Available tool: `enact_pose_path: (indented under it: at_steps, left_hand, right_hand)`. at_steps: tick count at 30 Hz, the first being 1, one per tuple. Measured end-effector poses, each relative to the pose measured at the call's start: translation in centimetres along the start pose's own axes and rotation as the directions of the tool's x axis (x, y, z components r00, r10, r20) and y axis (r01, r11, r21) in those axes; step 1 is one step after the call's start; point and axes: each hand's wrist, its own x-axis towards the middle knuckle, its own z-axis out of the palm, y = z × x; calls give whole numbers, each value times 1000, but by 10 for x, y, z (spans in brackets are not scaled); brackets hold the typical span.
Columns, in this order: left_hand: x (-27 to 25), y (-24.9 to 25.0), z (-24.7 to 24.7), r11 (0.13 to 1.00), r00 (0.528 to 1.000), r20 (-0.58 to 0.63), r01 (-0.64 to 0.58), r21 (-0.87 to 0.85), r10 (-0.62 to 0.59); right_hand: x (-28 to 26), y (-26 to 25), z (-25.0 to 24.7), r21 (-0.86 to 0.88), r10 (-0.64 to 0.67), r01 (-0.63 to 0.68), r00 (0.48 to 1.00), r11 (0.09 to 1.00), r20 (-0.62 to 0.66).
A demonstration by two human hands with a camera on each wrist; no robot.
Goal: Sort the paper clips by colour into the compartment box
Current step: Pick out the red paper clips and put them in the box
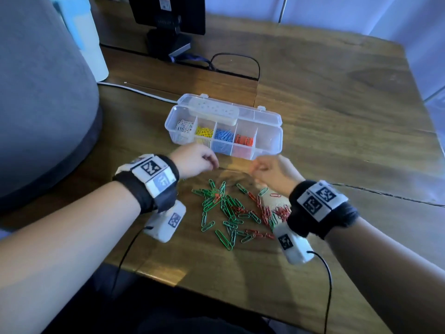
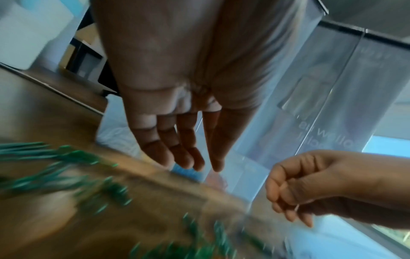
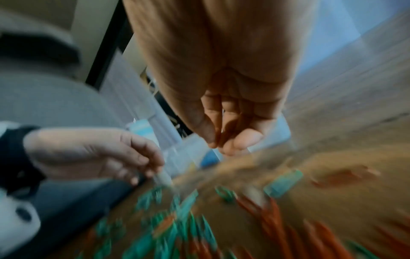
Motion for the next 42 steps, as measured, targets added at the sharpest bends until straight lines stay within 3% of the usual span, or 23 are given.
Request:
enact_pose_path:
  at_steps: [2,6,14,18,20,24,28,29,32,38,42]
  left_hand:
    - [-12,-16,12,993,999,3,39,108,-40]
    - [-25,-28,37,988,998,-36,61,143,-56]
    - [-24,-30,62,967,998,-61,49,251,-35]
    - [-29,-42,56,971,994,-70,98,218,-85]
    - [-32,-47,54,982,993,-90,89,169,-74]
    - [-33,-50,53,988,996,-86,3,151,10]
    - [-28,-54,51,976,999,-35,33,215,-26]
    - [-27,-56,50,974,999,-40,42,224,-34]
    - [-28,-61,45,971,997,-70,48,234,-32]
    - [-29,-60,44,974,998,-52,-19,227,32]
    - [-27,-56,46,967,1000,-13,-24,253,29]
  right_hand:
    - [-8,12,16,-233,19,-4,998,972,64]
    - [-14,19,36,-419,56,-4,992,908,114]
    - [-21,13,49,-438,57,-2,992,899,112]
    - [-24,12,51,-198,40,-46,999,979,-33]
    - [-22,10,52,-46,74,-76,996,996,-46]
    - [-19,-1,58,294,182,-194,981,936,67]
    - [-17,-18,62,485,212,-270,962,832,172]
    - [-15,-19,63,434,190,-239,970,869,155]
    - [-11,-17,68,15,55,-57,995,998,81]
    - [-9,-16,72,-277,-70,112,985,954,156]
    - [-6,-20,69,-339,-64,103,990,935,125]
